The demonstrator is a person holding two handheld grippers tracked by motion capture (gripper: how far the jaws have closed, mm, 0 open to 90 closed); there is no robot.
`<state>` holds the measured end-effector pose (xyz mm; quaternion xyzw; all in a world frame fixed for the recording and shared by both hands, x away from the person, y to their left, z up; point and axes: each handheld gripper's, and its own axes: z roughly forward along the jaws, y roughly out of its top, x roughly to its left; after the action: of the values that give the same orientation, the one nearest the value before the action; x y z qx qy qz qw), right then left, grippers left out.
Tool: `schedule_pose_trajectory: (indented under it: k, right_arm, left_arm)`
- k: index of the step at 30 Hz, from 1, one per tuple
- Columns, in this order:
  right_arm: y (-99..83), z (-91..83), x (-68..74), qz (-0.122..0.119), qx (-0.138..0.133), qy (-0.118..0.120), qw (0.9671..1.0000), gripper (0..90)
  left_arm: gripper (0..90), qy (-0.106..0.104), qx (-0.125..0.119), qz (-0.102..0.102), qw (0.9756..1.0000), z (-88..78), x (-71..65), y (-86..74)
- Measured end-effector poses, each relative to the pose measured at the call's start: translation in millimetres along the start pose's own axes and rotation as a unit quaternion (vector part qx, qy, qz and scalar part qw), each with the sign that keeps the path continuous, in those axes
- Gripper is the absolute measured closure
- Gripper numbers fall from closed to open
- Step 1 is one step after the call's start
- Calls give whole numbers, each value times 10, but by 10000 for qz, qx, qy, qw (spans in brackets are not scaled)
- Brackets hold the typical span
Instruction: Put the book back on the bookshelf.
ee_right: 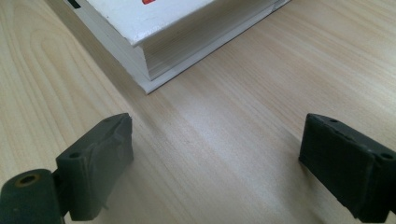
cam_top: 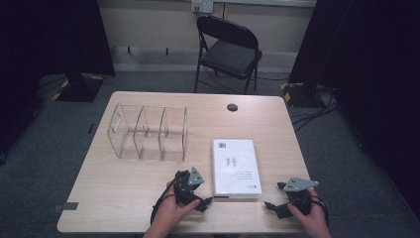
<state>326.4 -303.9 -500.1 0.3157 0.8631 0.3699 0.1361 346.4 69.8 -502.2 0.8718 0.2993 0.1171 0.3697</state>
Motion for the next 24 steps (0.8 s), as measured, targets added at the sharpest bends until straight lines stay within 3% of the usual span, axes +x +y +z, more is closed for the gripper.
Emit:
schedule_pose_trajectory:
  k: [13, 15, 18, 20, 21, 22, 24]
  right_arm:
    - [38, 39, 13, -51, 1, 40, 10000, 88]
    - [63, 65, 40, -32, 4, 53, 10000, 88]
    - [88, 88, 80, -34, 15, 65, 10000, 94]
    - [95, 96, 91, -47, -1, 76, 10000, 118]
    - [105, 101, 107, -78, -35, 127, 9999, 175]
    - [132, 115, 151, -199, -159, 273, 9993, 305]
    - [158, 142, 190, -205, -175, 292, 9992, 324]
  left_arm:
    - [0, -36, -26, 40, 10000, 6, -1, 2]
    - [0, -122, 59, 202, 9997, -21, 10, -8]
    - [5, -255, 154, 283, 9992, -36, -20, 9]
    - [74, -329, 141, 332, 9988, -45, -32, 14]
    - [74, -383, 42, 328, 9987, -49, -61, 22]
    - [171, -376, 97, 390, 9985, -60, -70, 34]
    - [152, -405, 129, 465, 9980, -43, -116, 53]
